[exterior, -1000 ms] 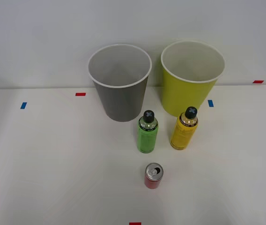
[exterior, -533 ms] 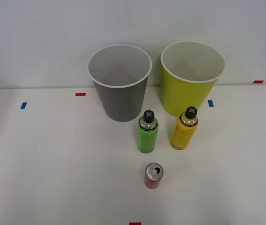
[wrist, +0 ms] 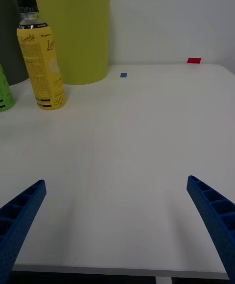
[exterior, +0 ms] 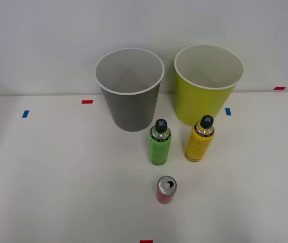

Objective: Put cans in the gray bin, plastic bottles in the light green bin

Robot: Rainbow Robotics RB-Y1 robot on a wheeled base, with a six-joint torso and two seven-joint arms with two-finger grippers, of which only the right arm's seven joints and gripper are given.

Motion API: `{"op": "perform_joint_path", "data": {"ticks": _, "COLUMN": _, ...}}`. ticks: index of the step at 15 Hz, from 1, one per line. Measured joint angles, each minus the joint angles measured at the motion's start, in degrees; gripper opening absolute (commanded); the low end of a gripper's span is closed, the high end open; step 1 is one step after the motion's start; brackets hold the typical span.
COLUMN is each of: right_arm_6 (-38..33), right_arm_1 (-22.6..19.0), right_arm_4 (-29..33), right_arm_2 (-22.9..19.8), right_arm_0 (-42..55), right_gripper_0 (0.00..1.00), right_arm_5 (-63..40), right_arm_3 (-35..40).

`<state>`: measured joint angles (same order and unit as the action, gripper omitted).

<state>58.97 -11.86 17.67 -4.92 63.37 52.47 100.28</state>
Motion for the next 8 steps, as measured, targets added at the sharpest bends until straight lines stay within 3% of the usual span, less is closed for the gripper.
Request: {"op": "perform_joint_path", "data": {"ticks": 8, "right_arm_6": 0.0, "right_arm_1": 0.0, "right_arm_4": 0.0, "right_arm_2": 0.0, "right_arm_0": 0.0, "right_gripper_0": 1.00, "right_arm_5": 0.0, "right_arm_3": 0.0}}
